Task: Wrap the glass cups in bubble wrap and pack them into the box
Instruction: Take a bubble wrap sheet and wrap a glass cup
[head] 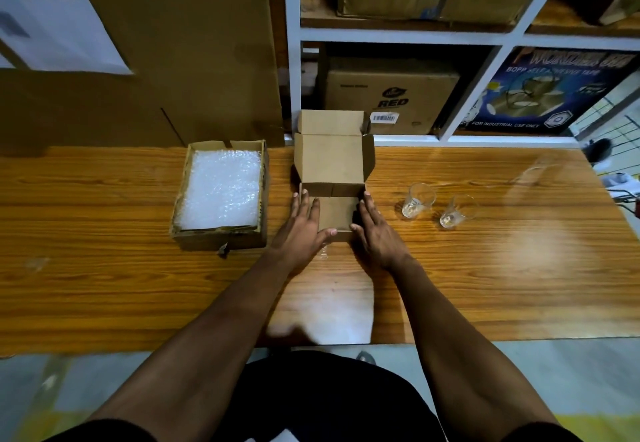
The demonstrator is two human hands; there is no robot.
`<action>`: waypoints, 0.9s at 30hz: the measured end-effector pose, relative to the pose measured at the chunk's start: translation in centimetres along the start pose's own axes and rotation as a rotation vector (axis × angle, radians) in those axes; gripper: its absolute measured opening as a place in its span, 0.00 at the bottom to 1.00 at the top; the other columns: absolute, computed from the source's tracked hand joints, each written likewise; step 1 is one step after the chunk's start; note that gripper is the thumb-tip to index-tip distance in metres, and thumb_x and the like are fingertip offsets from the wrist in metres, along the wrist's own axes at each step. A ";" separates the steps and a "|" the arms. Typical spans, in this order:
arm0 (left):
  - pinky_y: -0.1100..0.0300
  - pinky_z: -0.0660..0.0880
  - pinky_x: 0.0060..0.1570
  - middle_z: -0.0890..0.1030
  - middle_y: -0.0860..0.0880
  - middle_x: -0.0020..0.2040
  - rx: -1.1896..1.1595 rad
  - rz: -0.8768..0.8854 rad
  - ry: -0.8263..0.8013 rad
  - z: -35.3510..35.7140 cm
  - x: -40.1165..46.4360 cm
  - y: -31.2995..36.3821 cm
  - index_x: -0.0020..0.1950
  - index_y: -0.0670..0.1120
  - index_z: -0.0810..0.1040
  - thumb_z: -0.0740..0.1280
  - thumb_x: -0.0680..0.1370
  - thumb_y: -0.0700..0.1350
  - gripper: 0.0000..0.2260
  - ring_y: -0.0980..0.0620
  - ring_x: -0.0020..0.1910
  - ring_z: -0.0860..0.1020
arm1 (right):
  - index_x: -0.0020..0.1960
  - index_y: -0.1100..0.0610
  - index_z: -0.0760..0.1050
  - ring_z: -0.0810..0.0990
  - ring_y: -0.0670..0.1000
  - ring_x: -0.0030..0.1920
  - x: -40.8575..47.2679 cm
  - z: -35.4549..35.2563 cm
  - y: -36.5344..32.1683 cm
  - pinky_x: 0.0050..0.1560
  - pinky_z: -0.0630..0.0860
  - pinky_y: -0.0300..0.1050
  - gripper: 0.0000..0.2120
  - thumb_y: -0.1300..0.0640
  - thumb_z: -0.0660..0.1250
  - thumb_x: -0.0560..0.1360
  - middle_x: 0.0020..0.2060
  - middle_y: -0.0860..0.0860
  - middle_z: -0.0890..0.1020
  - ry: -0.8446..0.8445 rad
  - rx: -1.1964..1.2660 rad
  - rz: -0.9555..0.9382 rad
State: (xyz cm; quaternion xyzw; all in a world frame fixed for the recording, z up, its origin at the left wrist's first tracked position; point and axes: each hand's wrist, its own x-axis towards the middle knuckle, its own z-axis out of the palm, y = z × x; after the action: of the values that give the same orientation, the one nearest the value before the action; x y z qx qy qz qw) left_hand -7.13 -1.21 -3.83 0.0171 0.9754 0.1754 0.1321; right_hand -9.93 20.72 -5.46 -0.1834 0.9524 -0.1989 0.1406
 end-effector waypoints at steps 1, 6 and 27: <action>0.45 0.45 0.80 0.37 0.43 0.85 -0.005 0.004 -0.011 0.0 -0.1 -0.1 0.86 0.45 0.44 0.55 0.84 0.67 0.40 0.43 0.83 0.33 | 0.85 0.58 0.42 0.38 0.51 0.83 0.0 0.0 -0.1 0.84 0.48 0.53 0.35 0.41 0.48 0.87 0.83 0.51 0.36 0.004 -0.002 0.000; 0.45 0.51 0.81 0.46 0.46 0.87 0.010 0.105 0.075 -0.7 -0.6 -0.9 0.86 0.47 0.53 0.55 0.85 0.63 0.34 0.44 0.85 0.41 | 0.84 0.59 0.53 0.47 0.52 0.84 -0.1 -0.4 -2.3 0.84 0.50 0.51 0.31 0.43 0.51 0.87 0.85 0.55 0.48 0.189 -0.037 0.027; 0.47 0.76 0.60 0.78 0.39 0.64 0.035 -0.282 0.253 -7.7 1.7 -16.6 0.68 0.43 0.78 0.75 0.79 0.46 0.19 0.38 0.64 0.76 | 0.73 0.56 0.72 0.66 0.60 0.74 11.0 4.4 -19.7 0.67 0.71 0.61 0.23 0.45 0.58 0.84 0.76 0.54 0.70 0.138 -0.249 -0.298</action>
State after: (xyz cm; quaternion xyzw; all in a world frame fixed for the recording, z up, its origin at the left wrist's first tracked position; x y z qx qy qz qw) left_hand -10.62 -19.21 -3.02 -0.1397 0.9799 0.1391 0.0316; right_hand -12.50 -2.04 -3.02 -0.3240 0.9394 -0.1103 0.0204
